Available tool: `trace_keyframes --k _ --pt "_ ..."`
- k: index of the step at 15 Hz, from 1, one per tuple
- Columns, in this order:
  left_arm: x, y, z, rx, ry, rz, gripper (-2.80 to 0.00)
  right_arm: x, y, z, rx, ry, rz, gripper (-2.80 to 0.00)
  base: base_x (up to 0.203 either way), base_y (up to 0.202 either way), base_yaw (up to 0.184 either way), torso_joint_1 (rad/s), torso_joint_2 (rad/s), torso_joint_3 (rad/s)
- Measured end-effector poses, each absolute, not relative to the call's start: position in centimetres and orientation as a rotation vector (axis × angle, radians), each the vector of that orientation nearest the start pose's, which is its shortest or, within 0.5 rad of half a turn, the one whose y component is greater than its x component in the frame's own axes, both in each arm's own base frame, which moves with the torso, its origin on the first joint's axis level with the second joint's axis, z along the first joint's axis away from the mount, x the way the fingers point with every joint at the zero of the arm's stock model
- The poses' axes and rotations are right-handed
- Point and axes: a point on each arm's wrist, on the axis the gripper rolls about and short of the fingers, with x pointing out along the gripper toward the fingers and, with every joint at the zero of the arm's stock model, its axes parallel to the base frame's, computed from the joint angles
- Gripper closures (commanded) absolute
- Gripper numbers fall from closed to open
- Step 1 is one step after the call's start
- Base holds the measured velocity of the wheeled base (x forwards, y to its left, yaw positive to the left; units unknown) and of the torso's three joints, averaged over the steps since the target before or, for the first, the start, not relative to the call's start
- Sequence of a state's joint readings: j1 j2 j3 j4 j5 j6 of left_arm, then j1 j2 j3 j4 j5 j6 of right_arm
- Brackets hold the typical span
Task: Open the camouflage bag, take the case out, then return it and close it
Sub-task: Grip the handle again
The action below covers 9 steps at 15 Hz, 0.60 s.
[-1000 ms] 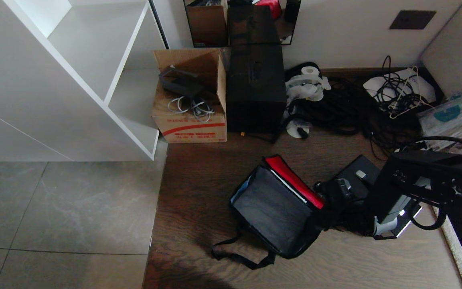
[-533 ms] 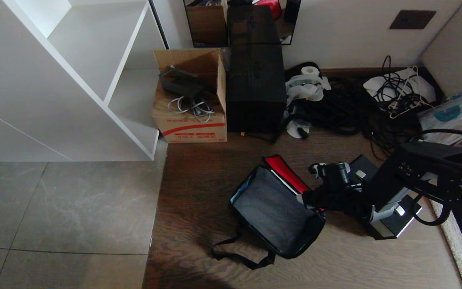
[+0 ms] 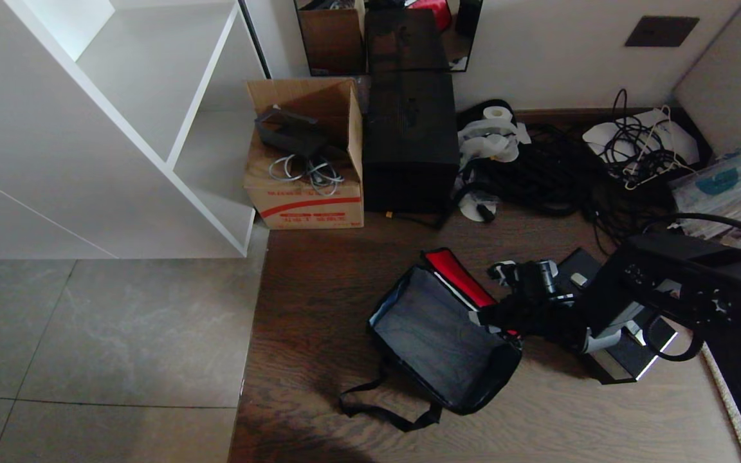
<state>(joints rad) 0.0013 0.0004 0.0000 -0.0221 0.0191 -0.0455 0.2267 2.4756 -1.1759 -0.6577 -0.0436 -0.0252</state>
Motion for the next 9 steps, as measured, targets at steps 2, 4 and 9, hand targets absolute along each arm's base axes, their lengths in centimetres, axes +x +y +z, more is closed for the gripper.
trace_keyframes --k 2,4,9 --pt "-2.3 0.0 7.8 -0.045 -0.022 0.02 0.0 43.1 9.7 -3.1 -0.112 0.636 0.178 -2.8 0.0 0.0 0.0 0.0 0.0 0.0" --pt "-2.3 0.0 7.8 -0.046 -0.022 0.02 0.0 43.5 9.7 -3.5 -0.11 0.624 0.171 -2.8 0.0 0.0 0.0 0.0 0.0 0.0" --pt "-2.3 0.0 7.8 -0.046 -0.022 0.02 0.0 43.7 9.6 -4.3 -0.103 0.618 0.168 0.0 0.0 0.0 0.0 0.0 0.0 0.0"
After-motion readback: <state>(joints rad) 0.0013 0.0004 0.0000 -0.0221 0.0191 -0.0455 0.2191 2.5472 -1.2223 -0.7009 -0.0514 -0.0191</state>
